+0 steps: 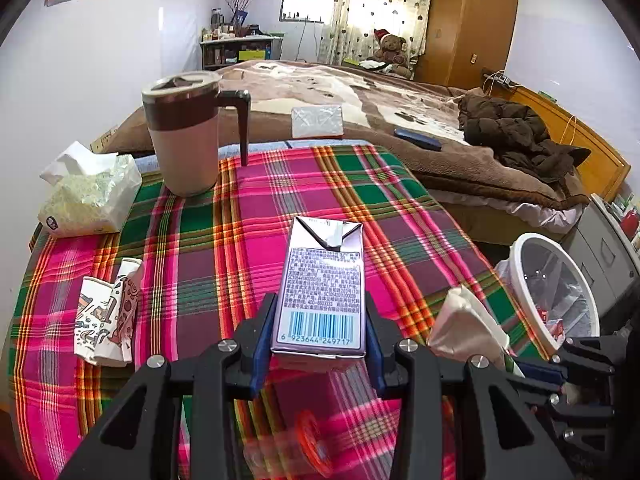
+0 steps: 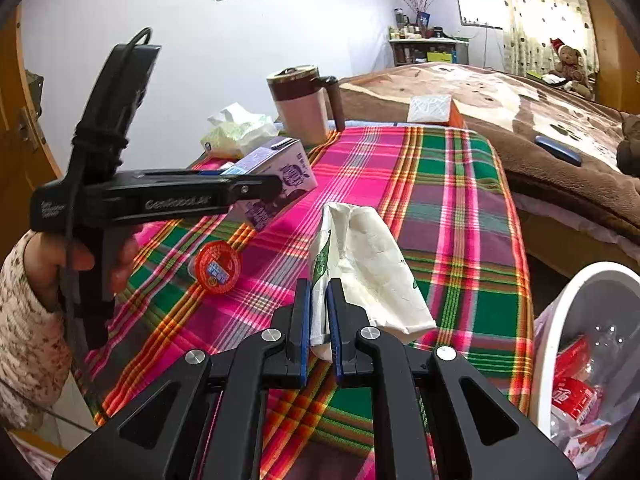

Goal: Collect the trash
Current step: 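Grasp the white milk carton with the left tool while the right tool grasps the cloth bag, then carry the milk carton with the left tool while the right tool carries the cloth bag to the bin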

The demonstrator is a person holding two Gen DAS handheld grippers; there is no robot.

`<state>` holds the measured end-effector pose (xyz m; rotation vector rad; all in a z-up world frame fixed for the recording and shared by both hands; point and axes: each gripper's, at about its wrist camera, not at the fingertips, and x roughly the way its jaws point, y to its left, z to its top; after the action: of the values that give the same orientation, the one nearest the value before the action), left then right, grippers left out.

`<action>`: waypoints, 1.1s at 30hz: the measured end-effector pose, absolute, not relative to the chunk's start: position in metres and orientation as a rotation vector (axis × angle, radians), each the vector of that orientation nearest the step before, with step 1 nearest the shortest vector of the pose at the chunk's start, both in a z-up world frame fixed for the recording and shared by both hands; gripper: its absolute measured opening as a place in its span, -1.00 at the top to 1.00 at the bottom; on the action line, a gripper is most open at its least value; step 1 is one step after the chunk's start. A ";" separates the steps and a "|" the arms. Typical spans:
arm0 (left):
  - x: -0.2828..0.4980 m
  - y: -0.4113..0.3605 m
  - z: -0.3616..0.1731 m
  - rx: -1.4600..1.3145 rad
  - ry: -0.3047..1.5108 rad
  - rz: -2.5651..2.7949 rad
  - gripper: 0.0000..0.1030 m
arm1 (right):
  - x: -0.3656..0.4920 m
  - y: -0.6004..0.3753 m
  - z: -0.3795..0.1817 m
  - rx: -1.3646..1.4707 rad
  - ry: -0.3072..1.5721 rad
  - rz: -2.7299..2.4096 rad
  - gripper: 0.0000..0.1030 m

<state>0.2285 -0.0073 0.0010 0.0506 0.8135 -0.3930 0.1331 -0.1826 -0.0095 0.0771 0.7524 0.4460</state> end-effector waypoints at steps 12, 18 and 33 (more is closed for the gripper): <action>0.197 -0.021 0.031 0.052 0.725 -0.409 0.21 | 0.118 -0.204 0.011 0.112 0.677 0.392 0.83; 0.183 -0.035 0.041 0.058 0.699 -0.442 0.21 | 0.109 -0.220 0.017 0.127 0.646 0.355 0.83; 0.154 -0.099 0.053 0.091 0.656 -0.561 0.21 | 0.084 -0.281 0.028 0.166 0.593 0.193 0.83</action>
<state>0.1535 -0.0989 0.0533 0.0910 0.6561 -0.5614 0.0843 -0.2812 0.0280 0.1663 0.5926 0.1933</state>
